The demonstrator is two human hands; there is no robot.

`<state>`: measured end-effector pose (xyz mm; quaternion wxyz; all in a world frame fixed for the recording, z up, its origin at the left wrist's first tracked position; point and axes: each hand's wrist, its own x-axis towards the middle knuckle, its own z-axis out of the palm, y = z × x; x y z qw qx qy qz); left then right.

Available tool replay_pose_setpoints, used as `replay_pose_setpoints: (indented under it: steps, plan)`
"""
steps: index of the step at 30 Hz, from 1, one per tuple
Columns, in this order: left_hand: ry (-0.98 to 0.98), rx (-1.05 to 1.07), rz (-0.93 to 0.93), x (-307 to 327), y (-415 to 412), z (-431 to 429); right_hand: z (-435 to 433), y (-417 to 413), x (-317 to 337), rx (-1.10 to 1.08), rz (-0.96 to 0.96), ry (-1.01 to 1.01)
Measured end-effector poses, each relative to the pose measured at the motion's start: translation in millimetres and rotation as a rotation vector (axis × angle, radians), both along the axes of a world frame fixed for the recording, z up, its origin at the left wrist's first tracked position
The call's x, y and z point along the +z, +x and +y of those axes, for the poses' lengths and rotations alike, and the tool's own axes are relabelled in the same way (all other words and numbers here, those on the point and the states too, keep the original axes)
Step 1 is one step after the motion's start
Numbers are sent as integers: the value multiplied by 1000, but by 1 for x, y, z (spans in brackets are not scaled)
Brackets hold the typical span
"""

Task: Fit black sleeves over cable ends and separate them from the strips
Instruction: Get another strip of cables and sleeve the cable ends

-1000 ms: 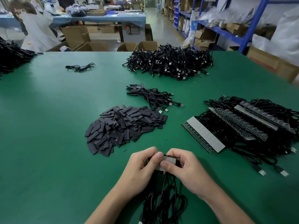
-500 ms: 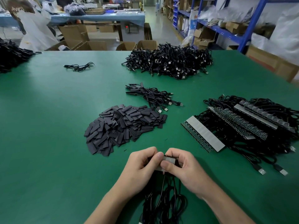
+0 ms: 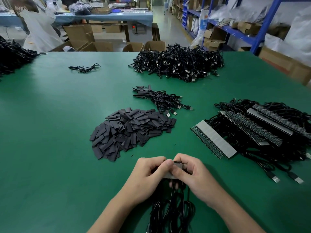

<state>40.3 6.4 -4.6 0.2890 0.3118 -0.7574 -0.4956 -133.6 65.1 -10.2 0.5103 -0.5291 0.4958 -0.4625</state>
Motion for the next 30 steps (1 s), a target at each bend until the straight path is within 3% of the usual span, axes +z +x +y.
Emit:
replay_pose_setpoints:
  steps: [4,18,30]
  plan:
    - [25,-84,0,3,0,1,0,-1,-1,46,-76,11]
    - [209,-84,119,2,-6,8,-2,2,-4,74,-260,34]
    - [217,-84,134,6,-4,12,-1,2,-5,113,-331,65]
